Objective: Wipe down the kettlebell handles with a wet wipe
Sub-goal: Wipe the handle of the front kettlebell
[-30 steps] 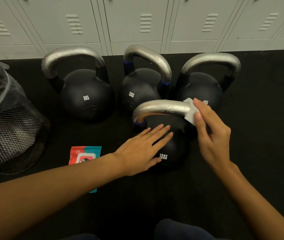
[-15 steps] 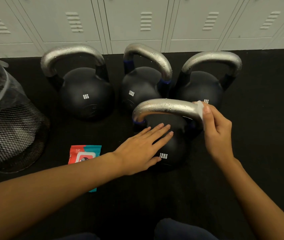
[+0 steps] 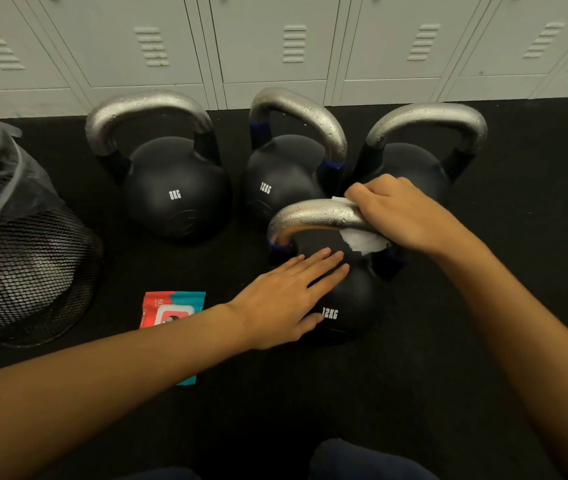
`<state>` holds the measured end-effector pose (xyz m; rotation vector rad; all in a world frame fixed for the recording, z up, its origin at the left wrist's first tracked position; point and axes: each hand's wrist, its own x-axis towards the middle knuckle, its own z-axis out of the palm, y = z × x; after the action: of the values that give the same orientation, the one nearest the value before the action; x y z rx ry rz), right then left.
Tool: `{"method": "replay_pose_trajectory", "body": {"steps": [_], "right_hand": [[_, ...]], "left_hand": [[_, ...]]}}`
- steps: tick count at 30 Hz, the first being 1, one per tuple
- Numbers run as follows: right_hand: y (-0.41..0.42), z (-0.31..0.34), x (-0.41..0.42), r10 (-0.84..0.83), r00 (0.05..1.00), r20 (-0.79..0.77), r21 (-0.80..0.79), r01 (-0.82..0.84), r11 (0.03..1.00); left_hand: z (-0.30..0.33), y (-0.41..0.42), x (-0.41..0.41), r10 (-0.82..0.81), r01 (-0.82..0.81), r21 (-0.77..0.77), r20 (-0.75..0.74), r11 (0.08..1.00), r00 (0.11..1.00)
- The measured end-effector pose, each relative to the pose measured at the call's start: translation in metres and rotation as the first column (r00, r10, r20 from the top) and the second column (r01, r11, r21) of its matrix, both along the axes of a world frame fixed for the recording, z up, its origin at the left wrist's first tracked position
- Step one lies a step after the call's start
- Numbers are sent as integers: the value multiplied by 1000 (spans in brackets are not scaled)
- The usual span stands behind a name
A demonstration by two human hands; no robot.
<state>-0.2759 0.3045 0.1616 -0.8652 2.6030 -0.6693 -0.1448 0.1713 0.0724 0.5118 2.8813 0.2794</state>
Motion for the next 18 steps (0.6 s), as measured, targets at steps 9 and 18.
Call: {"method": "replay_pose_trajectory", "body": {"steps": [9,18], "right_hand": [[18,-2,-6,-34,998,52,18,33,999],[-14,6,-8,31,998,62,181,-41,983]], "left_hand": [[-2,-1,1,-3,3,13,-14,1000,1000],[-2,-1,0,-4,4,2,-1,1000,1000]]}}
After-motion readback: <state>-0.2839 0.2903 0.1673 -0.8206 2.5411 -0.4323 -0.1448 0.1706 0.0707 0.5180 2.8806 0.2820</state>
